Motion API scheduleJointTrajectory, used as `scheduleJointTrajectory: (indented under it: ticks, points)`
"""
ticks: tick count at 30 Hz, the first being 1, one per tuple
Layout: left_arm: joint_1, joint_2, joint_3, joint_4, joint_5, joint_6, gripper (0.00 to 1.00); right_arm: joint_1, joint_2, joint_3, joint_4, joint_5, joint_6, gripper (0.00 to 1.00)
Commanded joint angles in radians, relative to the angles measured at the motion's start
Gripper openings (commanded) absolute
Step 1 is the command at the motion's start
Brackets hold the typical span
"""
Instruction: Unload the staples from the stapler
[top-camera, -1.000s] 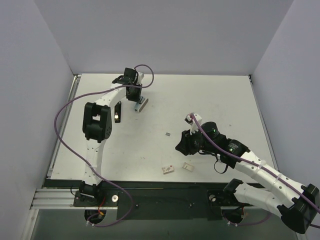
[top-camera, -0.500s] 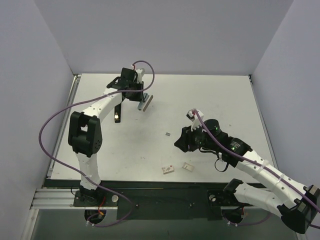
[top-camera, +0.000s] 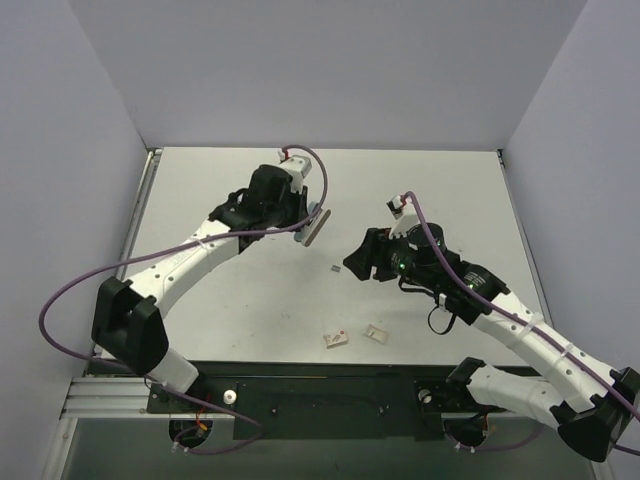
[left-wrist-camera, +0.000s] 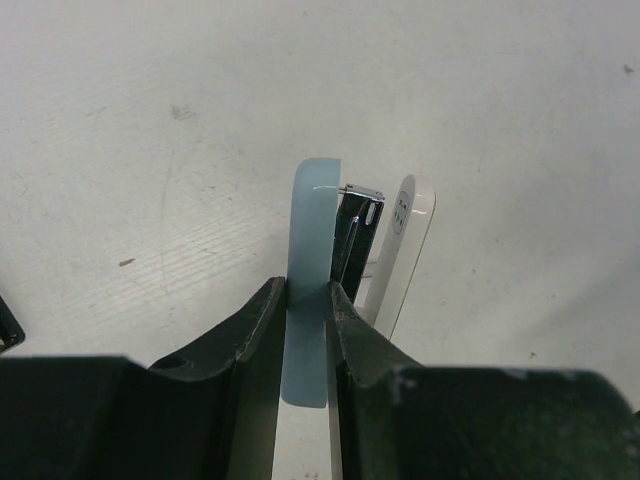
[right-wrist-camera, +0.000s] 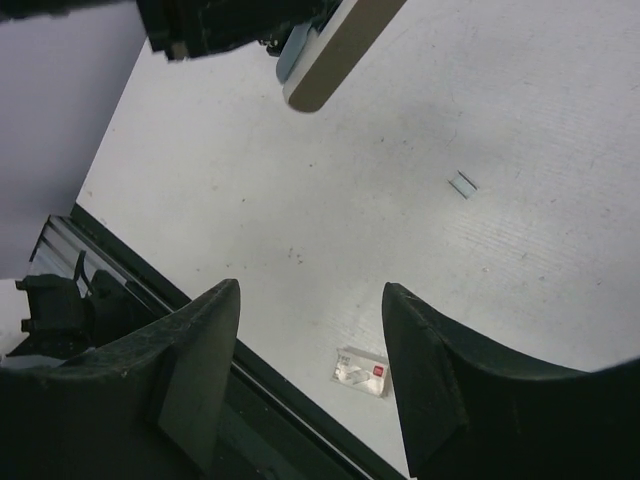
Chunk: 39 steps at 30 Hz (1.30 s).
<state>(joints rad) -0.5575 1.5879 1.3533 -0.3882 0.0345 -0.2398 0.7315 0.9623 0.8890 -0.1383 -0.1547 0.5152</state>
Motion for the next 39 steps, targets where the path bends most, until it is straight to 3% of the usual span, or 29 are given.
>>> scheduleJointTrajectory:
  ticks: [1, 15, 39]
  points:
    - [-0.074, -0.140, -0.068, 0.115, -0.091, -0.033, 0.00, -0.007, 0.033, 0.041, 0.043, 0.052, 0.120, 0.56]
    - [-0.113, -0.367, -0.201, 0.141, -0.012, -0.105, 0.00, -0.001, -0.008, -0.096, 0.330, 0.089, 0.330, 0.68]
    - [-0.124, -0.479, -0.240, 0.129, 0.030, -0.128, 0.00, 0.120, 0.173, 0.016, 0.494, 0.188, 0.261, 0.70]
